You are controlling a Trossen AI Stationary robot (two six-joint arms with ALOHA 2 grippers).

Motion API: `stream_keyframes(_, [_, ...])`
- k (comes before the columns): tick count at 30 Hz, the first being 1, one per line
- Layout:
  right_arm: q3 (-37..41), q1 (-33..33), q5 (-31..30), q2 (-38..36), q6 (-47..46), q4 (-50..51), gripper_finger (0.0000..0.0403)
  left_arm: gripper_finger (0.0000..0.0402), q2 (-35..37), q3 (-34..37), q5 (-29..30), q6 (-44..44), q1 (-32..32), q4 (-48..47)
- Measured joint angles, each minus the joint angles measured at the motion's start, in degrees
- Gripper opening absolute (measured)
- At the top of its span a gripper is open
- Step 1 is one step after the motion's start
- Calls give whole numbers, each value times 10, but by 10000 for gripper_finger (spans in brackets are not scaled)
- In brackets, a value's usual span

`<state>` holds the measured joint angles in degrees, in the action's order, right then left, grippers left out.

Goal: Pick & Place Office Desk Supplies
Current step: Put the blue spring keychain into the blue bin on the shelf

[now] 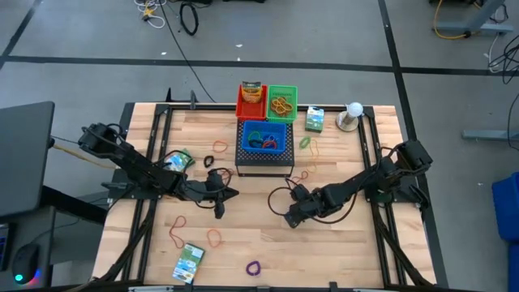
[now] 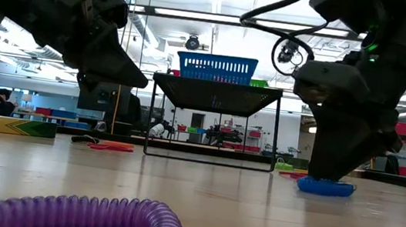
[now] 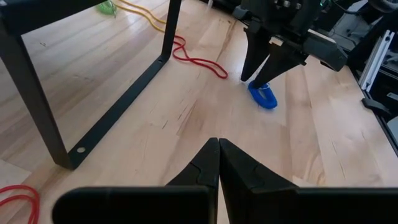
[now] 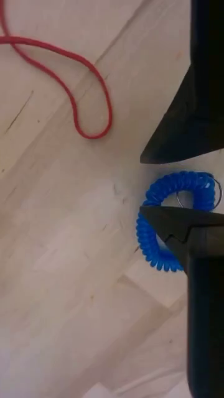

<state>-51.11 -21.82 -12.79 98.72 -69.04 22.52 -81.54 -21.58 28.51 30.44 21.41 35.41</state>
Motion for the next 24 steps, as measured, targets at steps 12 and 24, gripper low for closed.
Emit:
stream_keyframes(12, [0, 0, 28, -13, 113, 7, 207, 10, 0, 0, 0, 2, 0, 0])
stream_keyframes(24, [-48, -1, -6, -22, 299, 81, 263, 10, 0, 0, 0, 2, 0, -5])
